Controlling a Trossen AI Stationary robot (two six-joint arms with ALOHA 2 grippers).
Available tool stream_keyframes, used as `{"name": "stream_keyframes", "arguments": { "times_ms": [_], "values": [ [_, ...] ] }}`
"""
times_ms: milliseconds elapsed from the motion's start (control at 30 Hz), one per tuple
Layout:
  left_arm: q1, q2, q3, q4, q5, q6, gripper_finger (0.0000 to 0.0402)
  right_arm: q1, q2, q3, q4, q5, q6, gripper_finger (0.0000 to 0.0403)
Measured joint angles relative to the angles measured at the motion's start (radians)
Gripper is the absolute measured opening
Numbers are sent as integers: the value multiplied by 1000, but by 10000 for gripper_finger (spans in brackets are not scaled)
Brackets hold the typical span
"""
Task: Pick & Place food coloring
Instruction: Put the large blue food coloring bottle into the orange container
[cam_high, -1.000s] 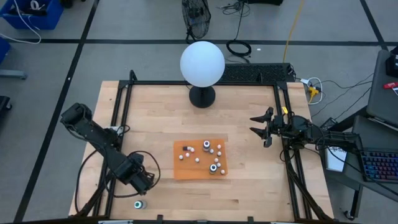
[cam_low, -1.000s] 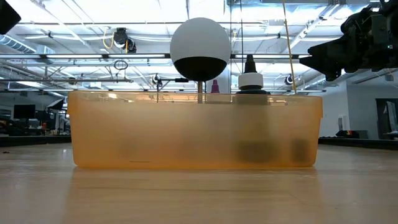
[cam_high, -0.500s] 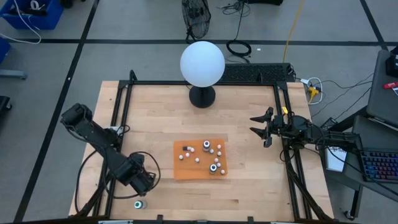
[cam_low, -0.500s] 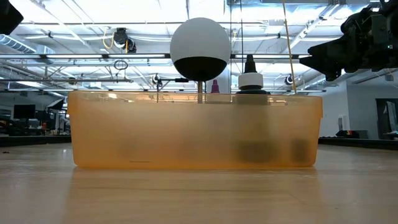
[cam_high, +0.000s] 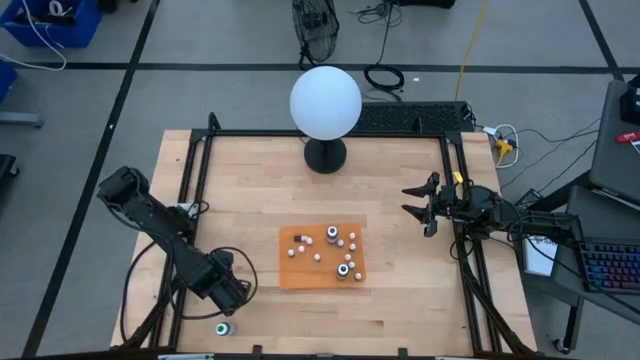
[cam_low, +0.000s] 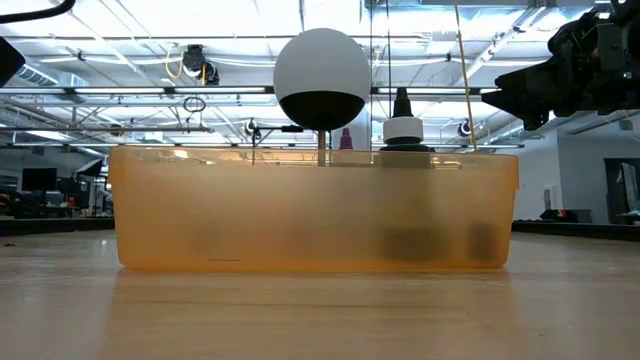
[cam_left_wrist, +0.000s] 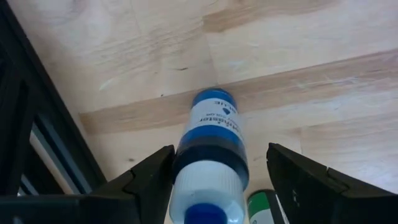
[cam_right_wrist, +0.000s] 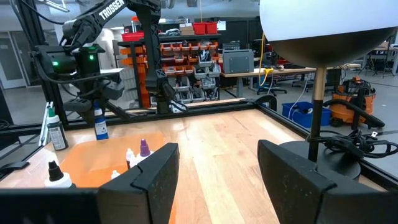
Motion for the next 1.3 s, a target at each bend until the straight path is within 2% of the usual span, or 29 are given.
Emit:
{"name": "stream_keyframes", "arguments": {
  "times_ms": [133, 300, 433, 600, 767, 867, 1000, 1133, 1300],
  "values": [
    [0, 0, 0, 0, 14, 0, 232, 0, 0, 0, 0, 0, 0, 208],
    [0, 0, 0, -3, 50, -20, 142, 0, 0, 0, 0, 0, 0, 208],
    [6, 0, 0, -35, 35, 46, 137, 0, 0, 0, 0, 0, 0, 208],
    [76, -1, 86, -94, -83, 244, 137, 0, 0, 0, 0, 0, 0, 208],
    [177, -1, 312, -322, -205, 449, 137, 0, 0, 0, 0, 0, 0, 208],
    [258, 4, 442, -392, -275, 605, 137, 0, 0, 0, 0, 0, 0, 208],
    [390, 68, 556, -399, -275, 894, 137, 0, 0, 0, 0, 0, 0, 208],
    [501, 200, 627, -398, -206, 1148, 137, 0, 0, 0, 0, 0, 0, 208],
    [542, 382, 717, -398, -140, 1354, 137, 0, 0, 0, 0, 0, 0, 208]
  ]
}}
